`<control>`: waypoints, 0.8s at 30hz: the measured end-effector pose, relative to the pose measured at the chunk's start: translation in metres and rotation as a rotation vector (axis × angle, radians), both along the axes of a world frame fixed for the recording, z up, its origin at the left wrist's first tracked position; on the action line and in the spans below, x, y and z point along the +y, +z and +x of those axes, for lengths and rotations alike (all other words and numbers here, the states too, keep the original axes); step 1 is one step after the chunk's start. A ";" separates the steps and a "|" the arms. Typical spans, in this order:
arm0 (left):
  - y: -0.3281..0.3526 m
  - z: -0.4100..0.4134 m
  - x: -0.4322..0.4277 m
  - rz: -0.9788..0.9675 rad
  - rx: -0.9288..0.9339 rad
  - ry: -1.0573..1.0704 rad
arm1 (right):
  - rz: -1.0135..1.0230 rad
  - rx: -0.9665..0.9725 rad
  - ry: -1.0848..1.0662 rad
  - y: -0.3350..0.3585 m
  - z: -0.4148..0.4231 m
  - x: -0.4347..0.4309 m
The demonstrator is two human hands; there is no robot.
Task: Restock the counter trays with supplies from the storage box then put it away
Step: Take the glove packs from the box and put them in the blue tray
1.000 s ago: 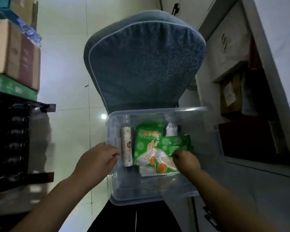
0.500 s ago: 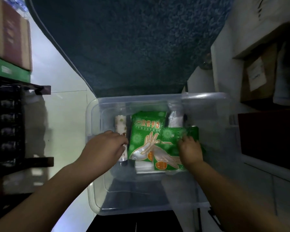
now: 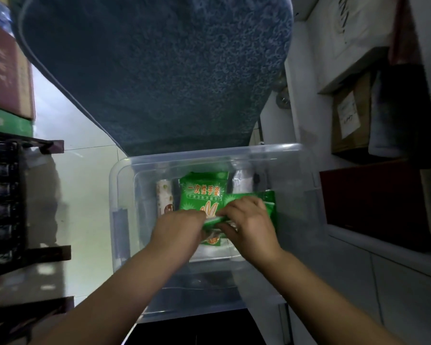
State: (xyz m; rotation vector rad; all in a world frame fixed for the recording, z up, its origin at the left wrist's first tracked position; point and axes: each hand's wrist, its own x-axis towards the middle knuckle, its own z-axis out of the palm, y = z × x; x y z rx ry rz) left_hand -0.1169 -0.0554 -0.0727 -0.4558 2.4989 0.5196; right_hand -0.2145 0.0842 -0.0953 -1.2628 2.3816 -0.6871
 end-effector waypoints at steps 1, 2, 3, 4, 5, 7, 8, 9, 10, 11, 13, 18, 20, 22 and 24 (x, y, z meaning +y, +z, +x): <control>0.005 0.000 -0.007 -0.036 -0.004 0.036 | 0.014 0.010 -0.058 -0.004 -0.006 -0.002; 0.010 0.003 -0.016 -0.072 0.002 0.073 | 0.049 0.017 -0.138 -0.010 -0.012 -0.003; 0.014 0.006 -0.026 -0.112 0.022 0.110 | 0.087 0.010 -0.232 -0.017 -0.019 -0.001; 0.018 0.012 -0.038 -0.146 0.049 0.152 | 0.114 -0.018 -0.327 -0.026 -0.025 -0.001; 0.022 0.018 -0.050 -0.163 0.082 0.202 | 0.135 -0.055 -0.409 -0.035 -0.029 0.001; 0.028 0.031 -0.069 -0.151 0.133 0.315 | 0.208 -0.145 -0.484 -0.054 -0.031 0.003; 0.029 0.037 -0.077 -0.135 0.147 0.383 | 0.273 -0.207 -0.479 -0.065 -0.027 0.002; 0.029 0.043 -0.083 -0.114 0.159 0.454 | 0.351 -0.278 -0.465 -0.075 -0.020 -0.002; 0.028 0.048 -0.087 -0.090 0.174 0.523 | 0.428 -0.355 -0.457 -0.085 -0.011 -0.005; 0.026 0.054 -0.089 -0.067 0.193 0.583 | 0.490 -0.431 -0.464 -0.093 -0.001 -0.009; 0.023 0.064 -0.090 -0.039 0.228 0.644 | 0.536 -0.585 -0.540 -0.109 0.021 -0.020; 0.011 0.079 -0.094 -0.028 0.241 0.676 | 0.348 -0.948 -1.023 -0.134 0.053 -0.050; 0.008 0.083 -0.097 0.007 0.240 0.695 | 0.333 -0.964 -1.071 -0.135 0.057 -0.057; 0.007 0.087 -0.100 0.038 0.235 0.714 | 0.284 -0.955 -1.061 -0.128 0.059 -0.061; 0.009 0.090 -0.102 0.049 0.240 0.729 | 0.218 -0.913 -1.047 -0.112 0.059 -0.060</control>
